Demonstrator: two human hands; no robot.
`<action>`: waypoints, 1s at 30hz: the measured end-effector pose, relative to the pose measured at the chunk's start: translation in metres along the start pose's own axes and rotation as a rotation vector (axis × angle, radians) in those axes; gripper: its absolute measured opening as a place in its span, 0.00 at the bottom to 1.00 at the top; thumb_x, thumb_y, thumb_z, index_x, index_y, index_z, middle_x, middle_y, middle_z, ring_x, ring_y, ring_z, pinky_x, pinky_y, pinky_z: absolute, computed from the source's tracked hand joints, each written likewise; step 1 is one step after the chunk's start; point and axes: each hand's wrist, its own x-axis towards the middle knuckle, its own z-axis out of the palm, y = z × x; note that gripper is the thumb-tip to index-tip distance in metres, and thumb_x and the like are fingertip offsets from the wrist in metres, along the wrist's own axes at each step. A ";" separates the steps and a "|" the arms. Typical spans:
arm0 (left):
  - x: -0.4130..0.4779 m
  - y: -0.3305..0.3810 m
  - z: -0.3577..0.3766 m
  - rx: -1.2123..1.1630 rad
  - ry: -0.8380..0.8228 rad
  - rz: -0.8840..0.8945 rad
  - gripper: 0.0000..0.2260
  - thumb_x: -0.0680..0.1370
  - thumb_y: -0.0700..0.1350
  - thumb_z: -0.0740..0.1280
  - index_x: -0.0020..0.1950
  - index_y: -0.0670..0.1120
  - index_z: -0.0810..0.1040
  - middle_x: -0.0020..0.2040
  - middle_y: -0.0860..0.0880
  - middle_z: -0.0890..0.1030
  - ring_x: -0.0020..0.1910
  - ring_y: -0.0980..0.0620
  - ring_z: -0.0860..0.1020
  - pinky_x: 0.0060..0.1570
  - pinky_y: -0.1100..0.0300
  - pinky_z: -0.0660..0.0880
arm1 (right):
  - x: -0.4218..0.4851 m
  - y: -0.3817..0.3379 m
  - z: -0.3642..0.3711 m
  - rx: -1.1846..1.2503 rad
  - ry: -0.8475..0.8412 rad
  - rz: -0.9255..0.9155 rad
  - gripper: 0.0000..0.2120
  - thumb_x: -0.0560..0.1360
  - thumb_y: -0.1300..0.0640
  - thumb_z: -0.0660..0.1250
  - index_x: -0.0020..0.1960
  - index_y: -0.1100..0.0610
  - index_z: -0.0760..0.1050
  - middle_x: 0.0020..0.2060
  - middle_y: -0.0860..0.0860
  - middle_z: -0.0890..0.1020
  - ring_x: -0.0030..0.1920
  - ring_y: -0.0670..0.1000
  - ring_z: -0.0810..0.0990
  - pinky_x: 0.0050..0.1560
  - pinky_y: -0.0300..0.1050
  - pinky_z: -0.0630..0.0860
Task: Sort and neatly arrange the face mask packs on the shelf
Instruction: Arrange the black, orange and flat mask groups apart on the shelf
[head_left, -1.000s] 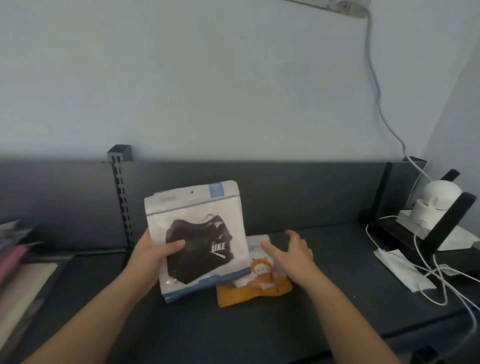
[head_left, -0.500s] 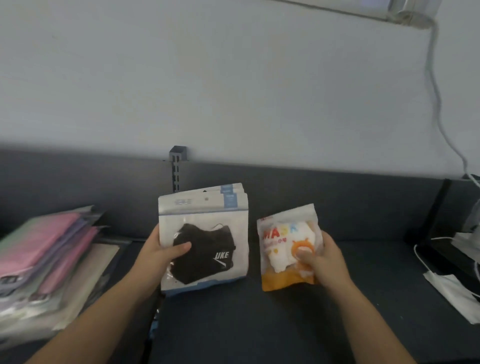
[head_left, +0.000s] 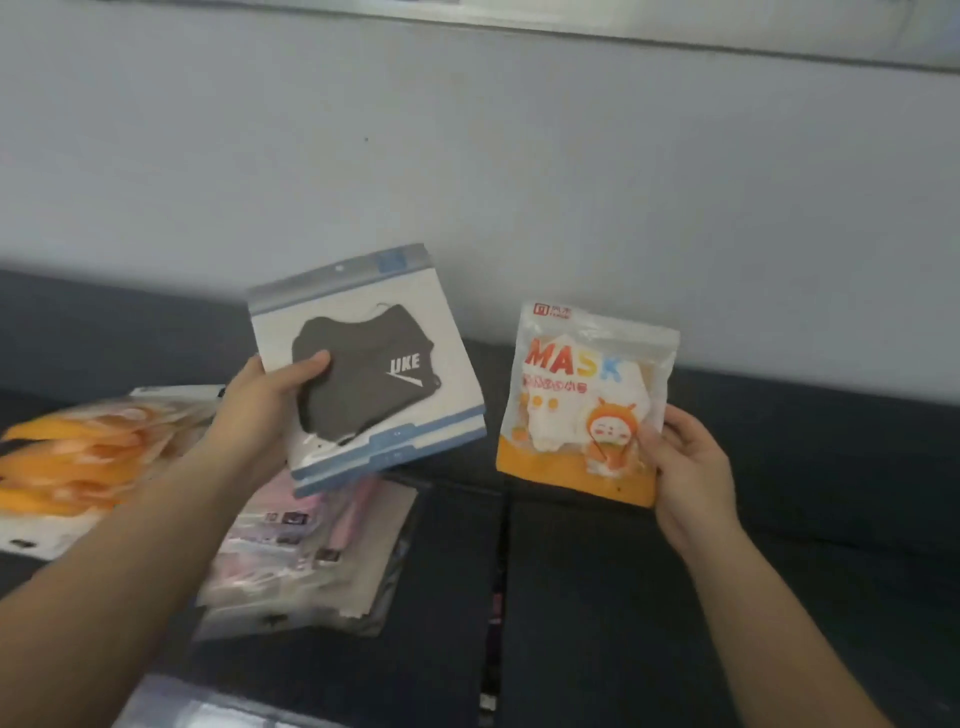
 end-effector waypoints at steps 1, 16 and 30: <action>0.005 0.020 -0.020 0.016 0.011 0.022 0.12 0.78 0.36 0.66 0.61 0.41 0.79 0.55 0.41 0.84 0.50 0.45 0.85 0.51 0.48 0.82 | -0.003 0.001 0.026 0.009 -0.036 -0.006 0.10 0.80 0.63 0.66 0.58 0.51 0.78 0.50 0.49 0.87 0.48 0.50 0.87 0.39 0.47 0.84; 0.062 0.167 -0.377 0.029 0.223 -0.112 0.19 0.79 0.41 0.67 0.70 0.42 0.75 0.55 0.44 0.85 0.42 0.50 0.86 0.36 0.54 0.83 | -0.109 0.041 0.404 0.099 -0.134 0.001 0.15 0.80 0.63 0.66 0.63 0.50 0.73 0.53 0.49 0.84 0.49 0.50 0.86 0.43 0.48 0.84; 0.058 0.184 -0.522 0.121 0.463 -0.413 0.14 0.80 0.44 0.67 0.62 0.38 0.77 0.30 0.44 0.85 0.24 0.49 0.83 0.21 0.58 0.79 | -0.141 0.098 0.503 -0.602 -0.480 0.250 0.31 0.74 0.45 0.70 0.75 0.44 0.64 0.69 0.50 0.72 0.64 0.54 0.76 0.62 0.56 0.76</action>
